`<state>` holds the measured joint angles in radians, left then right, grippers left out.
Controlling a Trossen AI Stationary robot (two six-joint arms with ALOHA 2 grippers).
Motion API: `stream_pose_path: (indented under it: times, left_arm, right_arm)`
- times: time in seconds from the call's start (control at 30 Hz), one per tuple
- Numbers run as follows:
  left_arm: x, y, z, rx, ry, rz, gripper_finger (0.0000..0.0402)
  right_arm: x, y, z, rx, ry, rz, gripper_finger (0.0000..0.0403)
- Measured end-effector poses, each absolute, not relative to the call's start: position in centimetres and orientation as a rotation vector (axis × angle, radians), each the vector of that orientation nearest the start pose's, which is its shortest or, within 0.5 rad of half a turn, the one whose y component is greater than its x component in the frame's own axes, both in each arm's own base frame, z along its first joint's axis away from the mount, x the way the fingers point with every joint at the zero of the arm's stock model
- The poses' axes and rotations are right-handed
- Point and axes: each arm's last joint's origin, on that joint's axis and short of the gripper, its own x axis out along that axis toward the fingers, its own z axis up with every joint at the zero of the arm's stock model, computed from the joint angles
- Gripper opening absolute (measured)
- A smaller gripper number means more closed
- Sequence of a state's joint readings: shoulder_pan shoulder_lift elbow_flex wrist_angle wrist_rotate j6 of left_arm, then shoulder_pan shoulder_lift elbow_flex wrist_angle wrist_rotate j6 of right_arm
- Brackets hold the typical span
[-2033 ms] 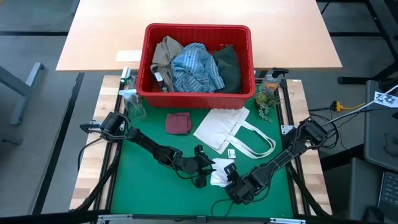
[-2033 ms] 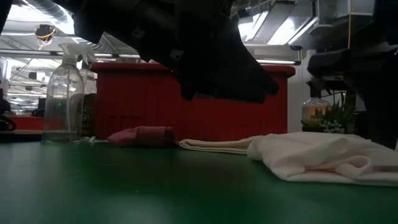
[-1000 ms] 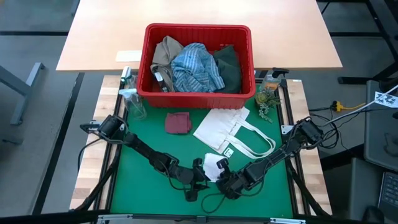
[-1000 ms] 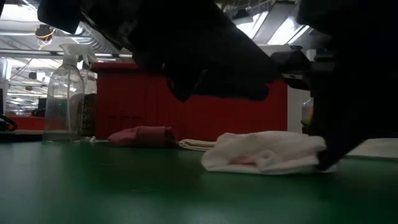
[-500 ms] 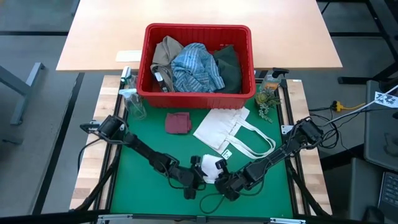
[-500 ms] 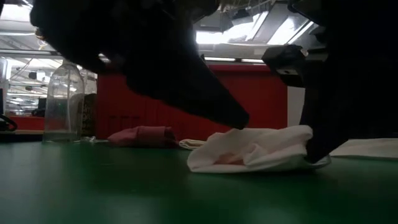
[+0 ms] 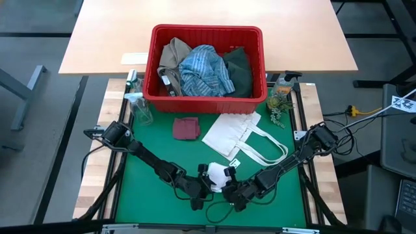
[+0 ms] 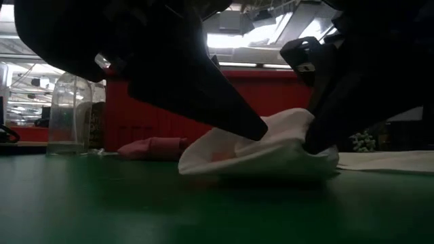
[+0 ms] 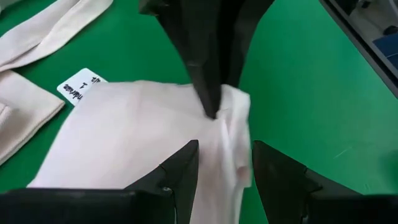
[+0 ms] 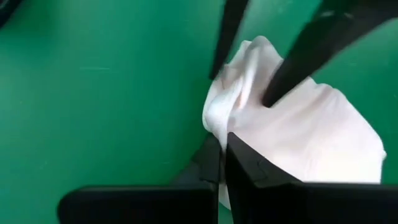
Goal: Fold Laundry from Bin
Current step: Stack the folded white underwear on top of the pink underwear
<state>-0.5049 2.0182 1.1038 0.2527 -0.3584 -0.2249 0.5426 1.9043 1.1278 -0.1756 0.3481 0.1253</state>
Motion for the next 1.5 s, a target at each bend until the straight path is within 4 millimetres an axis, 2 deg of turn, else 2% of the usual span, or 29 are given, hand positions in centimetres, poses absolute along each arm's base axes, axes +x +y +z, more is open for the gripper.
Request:
stream_pose_path:
  times: [0.4, 0.9, 1.1, 1.5]
  left_arm:
    - [36.0, -18.7, 12.5, 0.066, 0.614, -0.055, 0.0144]
    - [35.8, -18.3, 12.2, 0.122, 0.635, 0.041, 0.0144]
    - [35.7, -18.5, 12.2, 0.125, 0.634, 0.038, 0.0144]
    - [35.4, -18.1, 11.9, 0.179, 0.653, 0.121, 0.0141]
  right_arm:
    - [33.8, 17.1, 14.7, -0.169, 0.874, 0.032, 0.0013]
    - [33.8, 17.1, 14.7, -0.037, 0.866, -0.037, 0.0014]
    - [34.2, 16.4, 14.8, -0.002, 0.843, -0.1, 0.0014]
    - [34.7, 16.4, 15.2, 0.032, 0.801, -0.077, 0.0014]
